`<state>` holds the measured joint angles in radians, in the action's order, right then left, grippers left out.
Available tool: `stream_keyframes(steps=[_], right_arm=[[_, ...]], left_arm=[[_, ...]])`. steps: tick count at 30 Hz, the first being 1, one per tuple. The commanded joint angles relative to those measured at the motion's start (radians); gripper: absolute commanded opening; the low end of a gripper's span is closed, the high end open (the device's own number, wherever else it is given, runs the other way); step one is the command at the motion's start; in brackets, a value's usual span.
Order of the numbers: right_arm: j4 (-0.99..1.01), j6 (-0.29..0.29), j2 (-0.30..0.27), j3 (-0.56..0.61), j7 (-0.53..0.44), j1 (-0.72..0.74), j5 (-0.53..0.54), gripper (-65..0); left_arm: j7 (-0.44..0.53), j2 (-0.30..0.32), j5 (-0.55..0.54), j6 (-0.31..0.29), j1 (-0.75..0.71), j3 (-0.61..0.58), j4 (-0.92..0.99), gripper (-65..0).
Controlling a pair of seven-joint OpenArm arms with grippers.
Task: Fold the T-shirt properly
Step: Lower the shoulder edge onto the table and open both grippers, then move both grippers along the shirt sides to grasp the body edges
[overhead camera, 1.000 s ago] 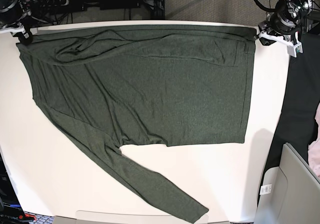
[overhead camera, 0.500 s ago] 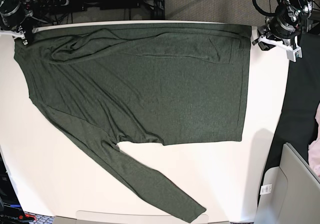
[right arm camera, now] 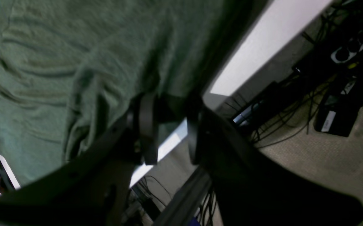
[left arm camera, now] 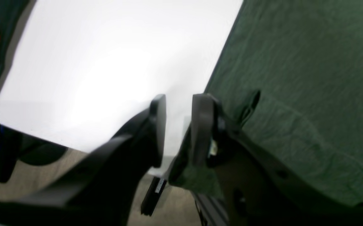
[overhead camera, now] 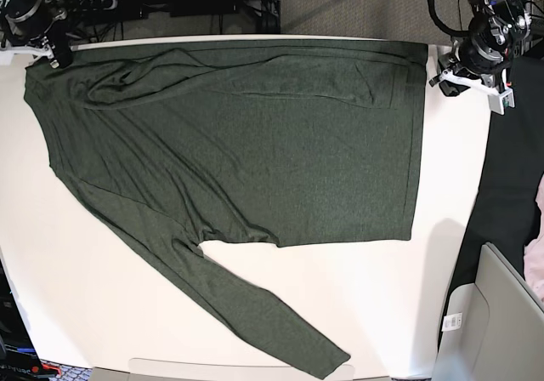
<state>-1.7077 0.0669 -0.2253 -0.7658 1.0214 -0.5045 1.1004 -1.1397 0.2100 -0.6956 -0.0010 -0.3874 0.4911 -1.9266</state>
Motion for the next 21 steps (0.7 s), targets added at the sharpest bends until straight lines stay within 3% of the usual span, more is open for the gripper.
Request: stream_keyframes(steps=[1,7,9,11,16,18,21], right_arm=[[-0.002,0.023,-0.006,0.013,0.037,-0.029,-0.026,-48.2],[-0.012,0.018,-0.006,0.082,0.092,-0.073,-0.019,-48.2],[-0.012,-0.023,-0.006,0.111,0.126,-0.073,-0.019,-48.2],[-0.019,-0.137,-0.009,0.151,0.161,-0.067,-0.001,-48.2],[-0.134,-0.514,-0.015,0.248,0.199,-0.006,0.099,-48.2],[-0.168,-0.579,-0.013,0.253,0.196,0.042,0.077,-48.3],[-0.170,-0.580,-0.015,0.250,0.195,0.163,-0.018,-48.4]], left_arm=[[-0.012,0.013,-0.011,-0.001,0.023,0.005,-0.017,-50.5],[-0.055,0.012,-0.011,-0.001,0.094,0.005,-0.017,-50.5],[-0.055,0.012,-0.011,-0.001,0.114,0.005,-0.017,-50.5],[-0.055,0.012,-0.011,-0.001,0.132,0.004,-0.017,-50.5],[-0.055,0.012,-0.011,-0.001,0.178,0.002,-0.017,-50.5],[-0.055,0.012,-0.011,-0.001,0.192,-0.007,-0.015,-50.5],[-0.055,0.012,-0.009,-0.001,0.219,-0.045,-0.010,-50.4]])
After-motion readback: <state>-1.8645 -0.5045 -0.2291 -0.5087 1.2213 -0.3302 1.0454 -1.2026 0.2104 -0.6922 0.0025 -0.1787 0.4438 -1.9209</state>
